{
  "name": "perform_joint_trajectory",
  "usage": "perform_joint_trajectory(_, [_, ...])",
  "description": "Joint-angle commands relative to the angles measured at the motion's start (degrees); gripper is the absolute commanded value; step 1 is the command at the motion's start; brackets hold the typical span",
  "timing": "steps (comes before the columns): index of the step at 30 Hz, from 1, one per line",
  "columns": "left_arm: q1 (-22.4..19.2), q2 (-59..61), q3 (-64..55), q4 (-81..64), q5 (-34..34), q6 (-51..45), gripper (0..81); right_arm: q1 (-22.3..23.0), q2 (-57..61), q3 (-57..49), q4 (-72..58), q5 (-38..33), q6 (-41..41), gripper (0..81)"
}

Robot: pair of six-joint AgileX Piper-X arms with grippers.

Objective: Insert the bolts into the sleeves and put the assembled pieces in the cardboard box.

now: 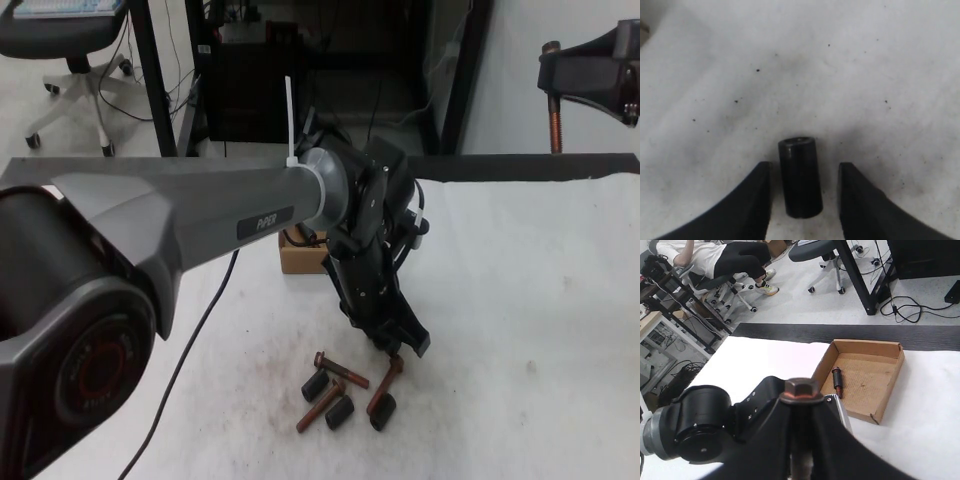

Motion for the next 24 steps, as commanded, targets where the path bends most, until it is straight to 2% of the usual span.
perform_joint_trajectory(1, [-0.12,0.87,-0.57,-0.89,-0.78,-0.1,39.8,-0.24,-0.58,-0.27,-0.1,-0.44,-0.81,0.9])
perform_joint_trajectory(22, [1.09,0.87,-0.57,2.03,-3.63,2.49,39.7,-0.24,-0.58,-0.27,0.8,-0.44,-1.56,0.9])
perform_joint_trajectory(24, [1.09,0.87,-0.57,2.03,-3.78,2.49,34.6,-0.24,-0.58,-0.27,0.8,-0.44,-1.56,0.9])
